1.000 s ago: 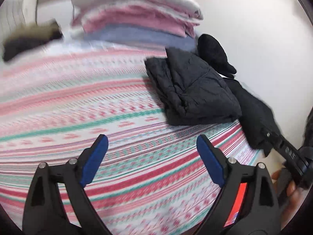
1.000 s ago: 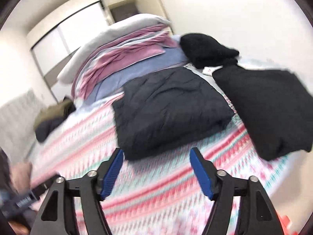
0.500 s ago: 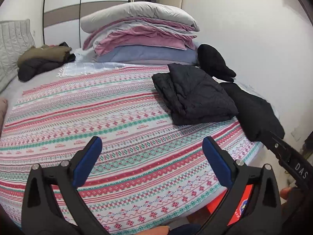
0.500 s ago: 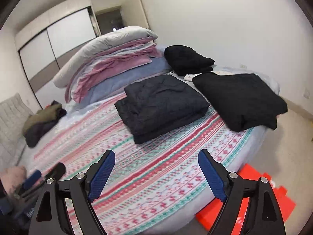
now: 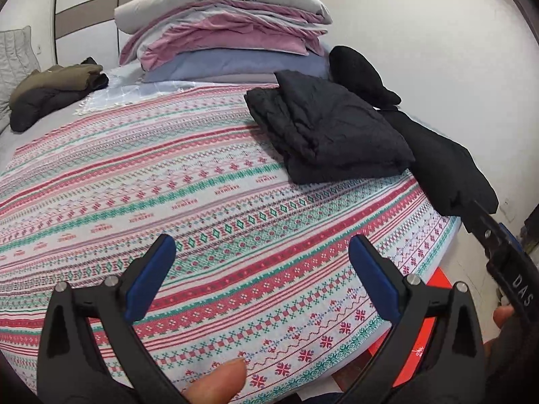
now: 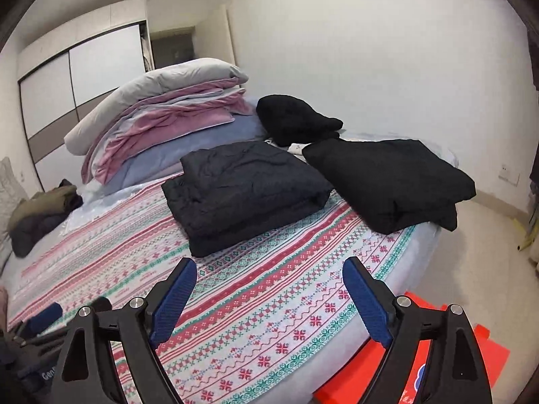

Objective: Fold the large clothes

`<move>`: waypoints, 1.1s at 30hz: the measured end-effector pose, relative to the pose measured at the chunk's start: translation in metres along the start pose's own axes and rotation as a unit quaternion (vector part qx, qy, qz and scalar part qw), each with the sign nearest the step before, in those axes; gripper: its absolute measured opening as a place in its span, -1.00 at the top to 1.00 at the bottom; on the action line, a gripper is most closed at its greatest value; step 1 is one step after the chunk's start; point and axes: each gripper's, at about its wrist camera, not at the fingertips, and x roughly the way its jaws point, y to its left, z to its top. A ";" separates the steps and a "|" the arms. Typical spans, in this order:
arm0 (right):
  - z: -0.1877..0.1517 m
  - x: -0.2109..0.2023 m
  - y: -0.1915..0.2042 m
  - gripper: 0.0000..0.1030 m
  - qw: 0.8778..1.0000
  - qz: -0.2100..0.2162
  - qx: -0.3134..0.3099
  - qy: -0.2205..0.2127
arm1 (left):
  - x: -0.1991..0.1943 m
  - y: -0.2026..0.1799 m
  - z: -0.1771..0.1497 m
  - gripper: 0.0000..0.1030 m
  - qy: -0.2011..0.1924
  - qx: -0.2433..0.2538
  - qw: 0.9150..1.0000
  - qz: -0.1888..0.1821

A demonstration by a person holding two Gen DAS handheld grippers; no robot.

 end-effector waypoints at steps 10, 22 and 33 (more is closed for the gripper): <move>-0.010 0.004 0.022 -0.74 0.999 0.000 -0.035 -0.005 | -0.001 0.015 -0.004 -0.98 -0.010 -0.006 1.000 0.024; -0.015 0.000 0.030 -0.74 0.998 -0.020 -0.053 -0.008 | -0.003 0.022 -0.007 -0.98 -0.007 -0.014 1.000 -0.002; -0.018 0.003 0.034 -0.75 0.998 -0.028 -0.060 -0.003 | 0.002 0.027 -0.009 -0.98 0.005 -0.024 0.999 -0.020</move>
